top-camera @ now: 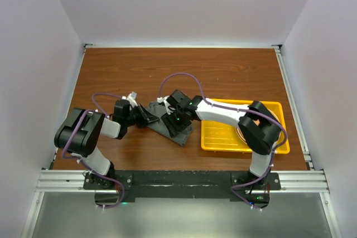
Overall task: Fold the napkin, place the utensils inside, and roll it up
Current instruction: Roll the napkin with the utensil
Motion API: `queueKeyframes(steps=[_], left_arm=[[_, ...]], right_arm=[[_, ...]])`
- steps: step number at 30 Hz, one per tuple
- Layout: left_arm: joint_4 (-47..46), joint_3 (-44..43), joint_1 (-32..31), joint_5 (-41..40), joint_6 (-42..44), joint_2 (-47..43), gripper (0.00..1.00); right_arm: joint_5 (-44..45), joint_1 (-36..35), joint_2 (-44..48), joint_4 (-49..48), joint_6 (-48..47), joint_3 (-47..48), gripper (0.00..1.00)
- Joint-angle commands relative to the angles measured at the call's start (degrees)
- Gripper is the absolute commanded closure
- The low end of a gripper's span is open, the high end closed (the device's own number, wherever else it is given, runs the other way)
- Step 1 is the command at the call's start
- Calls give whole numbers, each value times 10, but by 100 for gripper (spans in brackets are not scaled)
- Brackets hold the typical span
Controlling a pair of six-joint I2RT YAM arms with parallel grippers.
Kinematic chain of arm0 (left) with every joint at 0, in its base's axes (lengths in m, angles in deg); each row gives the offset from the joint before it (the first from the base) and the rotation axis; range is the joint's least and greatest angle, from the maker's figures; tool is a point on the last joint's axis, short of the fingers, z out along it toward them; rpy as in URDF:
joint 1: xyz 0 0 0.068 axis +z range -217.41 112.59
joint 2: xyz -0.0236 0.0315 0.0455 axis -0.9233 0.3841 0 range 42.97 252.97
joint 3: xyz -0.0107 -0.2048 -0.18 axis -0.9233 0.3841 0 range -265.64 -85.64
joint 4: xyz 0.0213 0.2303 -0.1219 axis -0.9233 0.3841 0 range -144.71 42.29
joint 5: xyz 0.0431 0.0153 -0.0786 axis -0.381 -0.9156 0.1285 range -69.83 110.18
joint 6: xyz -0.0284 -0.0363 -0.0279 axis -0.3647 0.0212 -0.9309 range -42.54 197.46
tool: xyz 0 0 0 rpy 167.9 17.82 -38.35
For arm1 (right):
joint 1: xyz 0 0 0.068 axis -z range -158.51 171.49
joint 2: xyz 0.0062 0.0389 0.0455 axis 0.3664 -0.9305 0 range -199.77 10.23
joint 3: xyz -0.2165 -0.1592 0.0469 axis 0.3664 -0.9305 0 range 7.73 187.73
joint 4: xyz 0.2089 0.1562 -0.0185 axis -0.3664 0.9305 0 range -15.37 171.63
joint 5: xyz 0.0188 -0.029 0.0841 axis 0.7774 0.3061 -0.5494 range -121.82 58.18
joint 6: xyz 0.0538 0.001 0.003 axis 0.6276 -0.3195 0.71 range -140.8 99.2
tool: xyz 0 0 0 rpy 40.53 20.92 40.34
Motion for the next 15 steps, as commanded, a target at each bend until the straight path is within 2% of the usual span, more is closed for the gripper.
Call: queueKeyframes(steps=[1, 2, 7, 8, 10, 13, 14, 15], left_arm=[[115, 26, -9, -38, 35, 30, 93], [118, 23, -9, -38, 37, 31, 93], [147, 3, -9, -39, 45, 34, 94], [155, -1, -9, -39, 44, 35, 95], [165, -6, -9, -38, 43, 39, 95], [194, -21, -9, -39, 49, 40, 96], [212, -28, -9, -43, 51, 40, 96], [220, -32, -9, -44, 51, 41, 96]], right_arm=[[68, 4, 45, 8, -17, -62, 48], [76, 5, 45, 2, -17, -72, 55], [80, 5, 18, -44, -22, -115, 65], [77, 4, 12, -45, -22, -116, 71], [80, 2, 9, -36, -23, -117, 73], [108, -8, 40, 0, -37, -95, 67], [119, -12, 51, 7, -41, -78, 62], [140, -20, 65, 12, -48, -70, 50]])
